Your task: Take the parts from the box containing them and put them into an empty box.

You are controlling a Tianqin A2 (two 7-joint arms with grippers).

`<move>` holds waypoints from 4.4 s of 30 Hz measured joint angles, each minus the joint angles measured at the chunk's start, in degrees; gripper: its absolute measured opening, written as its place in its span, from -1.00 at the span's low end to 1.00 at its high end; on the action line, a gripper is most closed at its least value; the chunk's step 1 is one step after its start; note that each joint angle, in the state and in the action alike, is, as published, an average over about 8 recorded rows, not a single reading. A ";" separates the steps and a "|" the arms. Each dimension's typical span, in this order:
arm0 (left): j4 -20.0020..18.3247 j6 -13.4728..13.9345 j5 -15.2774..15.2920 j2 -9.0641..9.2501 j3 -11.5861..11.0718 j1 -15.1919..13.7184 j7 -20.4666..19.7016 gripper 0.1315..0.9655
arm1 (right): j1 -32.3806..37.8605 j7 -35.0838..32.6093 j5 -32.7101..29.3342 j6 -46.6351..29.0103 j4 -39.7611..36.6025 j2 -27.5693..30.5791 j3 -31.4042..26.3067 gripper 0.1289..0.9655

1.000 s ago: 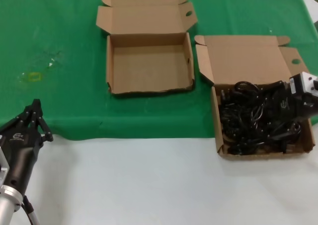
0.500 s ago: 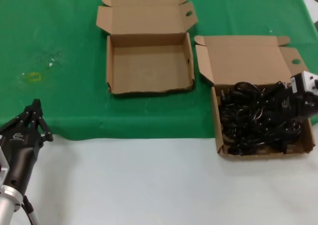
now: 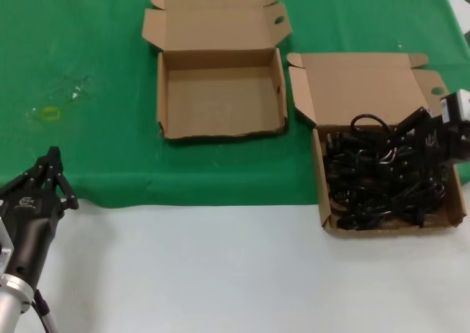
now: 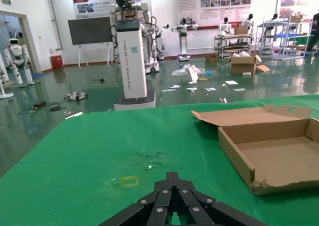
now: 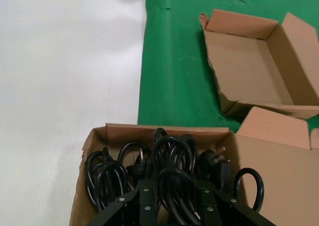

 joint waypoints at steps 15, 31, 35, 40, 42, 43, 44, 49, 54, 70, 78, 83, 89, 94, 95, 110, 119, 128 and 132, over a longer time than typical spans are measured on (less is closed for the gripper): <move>0.00 0.00 0.00 0.00 0.00 0.00 0.00 -0.97 | 2.62 3.48 0.67 -1.10 2.11 1.31 1.19 -0.69; 0.00 0.00 -0.01 0.00 0.00 0.00 0.00 -0.97 | 6.63 6.25 1.29 2.92 1.94 -4.84 1.68 -0.71; 0.00 0.00 -0.01 0.00 0.00 0.00 0.00 -0.97 | 6.65 7.31 1.19 5.34 2.59 -7.97 1.33 -0.71; 0.00 0.00 -0.01 0.00 0.00 0.00 0.00 -0.97 | 7.98 7.30 0.64 7.85 0.41 -12.98 0.24 -0.71; 0.00 0.00 -0.01 0.00 0.00 0.00 0.00 -0.97 | 9.23 6.47 0.22 8.91 -2.19 -15.50 -0.34 -0.71; 0.00 0.00 -0.01 0.00 0.00 0.00 0.00 -0.97 | 9.97 5.85 -0.01 9.51 -3.91 -16.89 -0.63 -0.72; 0.00 0.00 -0.01 0.00 0.00 0.00 0.00 -0.97 | 10.71 5.13 -0.23 10.12 -5.76 -18.24 -0.88 -0.72; 0.00 0.00 -0.01 0.00 0.00 0.00 0.00 -0.97 | 14.96 -0.03 -0.99 13.77 -17.91 -25.44 -1.47 -0.72; 0.00 0.00 -0.01 0.00 0.00 0.00 0.00 -0.97 | 19.08 -5.93 -0.98 17.87 -30.67 -31.79 -0.86 -0.72; 0.00 0.00 -0.01 0.00 0.00 0.00 0.00 -0.97 | 20.93 -8.47 12.81 27.80 -38.70 -38.15 -15.21 -0.73; 0.00 0.00 -0.01 0.00 0.00 0.00 0.00 -0.97 | 19.65 -8.00 21.80 30.40 -37.97 -38.27 -24.76 -0.73; 0.00 0.00 -0.01 0.00 0.00 0.00 0.00 -0.97 | 19.08 -8.04 26.57 31.40 -37.30 -38.29 -29.35 -0.73; 0.00 0.00 -0.01 0.00 0.00 0.00 0.00 -0.97 | 18.79 -7.94 31.77 32.73 -36.22 -38.29 -34.44 -0.72; 0.00 0.00 -0.01 0.00 0.00 0.00 0.00 -0.97 | 18.56 -7.86 34.38 33.63 -35.61 -38.29 -36.95 -0.68; 0.00 0.00 -0.01 0.00 0.00 0.00 0.00 -0.97 | 18.51 -7.93 34.71 33.76 -35.59 -38.29 -37.20 -0.67; 0.00 0.00 -0.01 0.00 0.00 0.00 0.00 -0.97 | 18.12 -9.86 37.27 35.06 -36.45 -38.29 -38.01 -0.36; 0.00 0.00 -0.01 0.00 0.00 0.00 0.00 -0.97 | 18.12 -9.86 37.28 35.07 -36.45 -38.29 -38.01 0.07; 0.00 0.00 -0.01 0.00 0.00 0.00 0.00 -0.85 | 17.11 -9.55 37.08 35.57 -35.42 -38.08 -37.17 0.50; 0.00 0.00 -0.01 0.00 0.00 0.00 0.00 -0.83 | 14.53 -8.68 36.56 36.87 -32.80 -37.54 -35.09 0.58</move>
